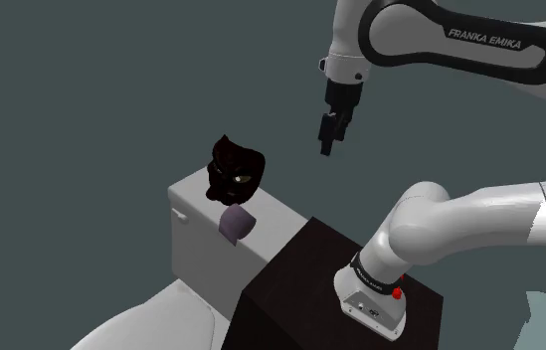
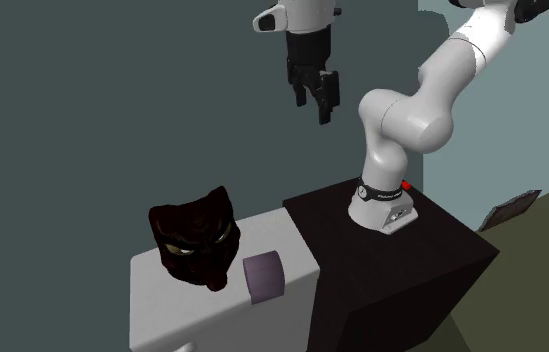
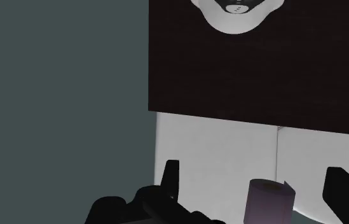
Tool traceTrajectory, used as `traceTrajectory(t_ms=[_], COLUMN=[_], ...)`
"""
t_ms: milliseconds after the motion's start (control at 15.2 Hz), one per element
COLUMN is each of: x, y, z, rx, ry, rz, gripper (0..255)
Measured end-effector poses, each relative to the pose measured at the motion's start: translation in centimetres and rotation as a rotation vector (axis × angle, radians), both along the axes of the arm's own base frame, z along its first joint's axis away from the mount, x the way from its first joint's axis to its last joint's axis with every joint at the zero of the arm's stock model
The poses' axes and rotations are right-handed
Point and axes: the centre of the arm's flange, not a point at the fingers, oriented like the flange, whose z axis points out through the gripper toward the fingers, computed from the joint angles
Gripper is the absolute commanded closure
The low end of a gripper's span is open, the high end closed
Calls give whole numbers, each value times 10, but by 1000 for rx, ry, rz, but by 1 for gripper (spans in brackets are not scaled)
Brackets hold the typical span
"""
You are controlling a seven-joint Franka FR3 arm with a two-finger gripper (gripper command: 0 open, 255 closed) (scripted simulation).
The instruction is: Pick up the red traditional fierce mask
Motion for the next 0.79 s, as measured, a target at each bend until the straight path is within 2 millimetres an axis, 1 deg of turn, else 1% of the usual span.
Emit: traceTrajectory(t_ms=[66,264,462,528,594,660,726,792], x=[0,21,52,65,78,89,101,113], y=[0,-5,-12,-16,-16,-18,-18,-20], z=[0,-13,-28,-33,-38,-46,-50,-59], rx=[0,34,81,96,112,128,145,160], ry=[0,-1,-3,-4,-6,-6,-7,-7], rz=[0,36,85,102,119,136,154,170], gripper=[0,0,0,0,0,0,0,0])
